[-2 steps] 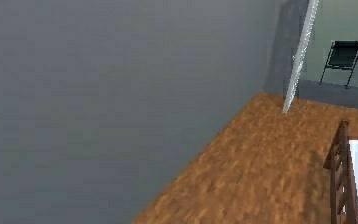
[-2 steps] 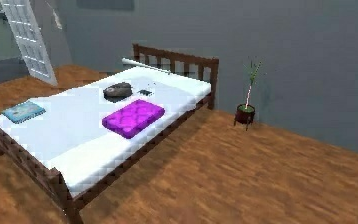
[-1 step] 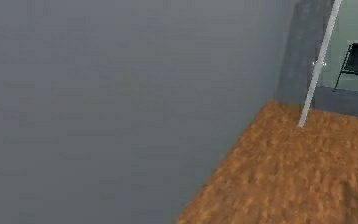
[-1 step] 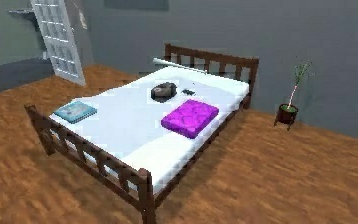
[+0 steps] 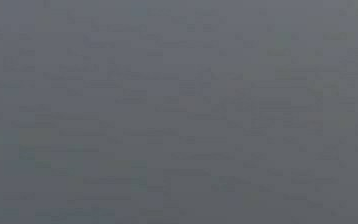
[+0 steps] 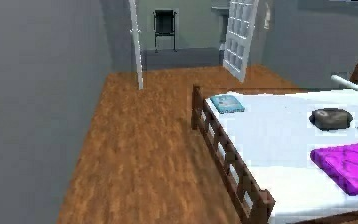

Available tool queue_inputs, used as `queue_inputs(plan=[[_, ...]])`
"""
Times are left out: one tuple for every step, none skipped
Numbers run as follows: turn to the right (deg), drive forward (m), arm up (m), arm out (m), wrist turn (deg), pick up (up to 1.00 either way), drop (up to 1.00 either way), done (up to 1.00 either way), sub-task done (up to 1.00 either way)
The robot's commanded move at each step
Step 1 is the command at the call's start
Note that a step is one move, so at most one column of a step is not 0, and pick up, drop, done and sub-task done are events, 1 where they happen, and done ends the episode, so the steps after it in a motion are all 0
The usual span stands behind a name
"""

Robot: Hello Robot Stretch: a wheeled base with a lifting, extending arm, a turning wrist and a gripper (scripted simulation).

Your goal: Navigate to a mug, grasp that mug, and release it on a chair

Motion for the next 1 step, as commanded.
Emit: queue_inputs(plan=[[-27.0, 0.00, 0.00, 0.00, 0.0, 0.00, 0.00, 0.00, 0.00]])
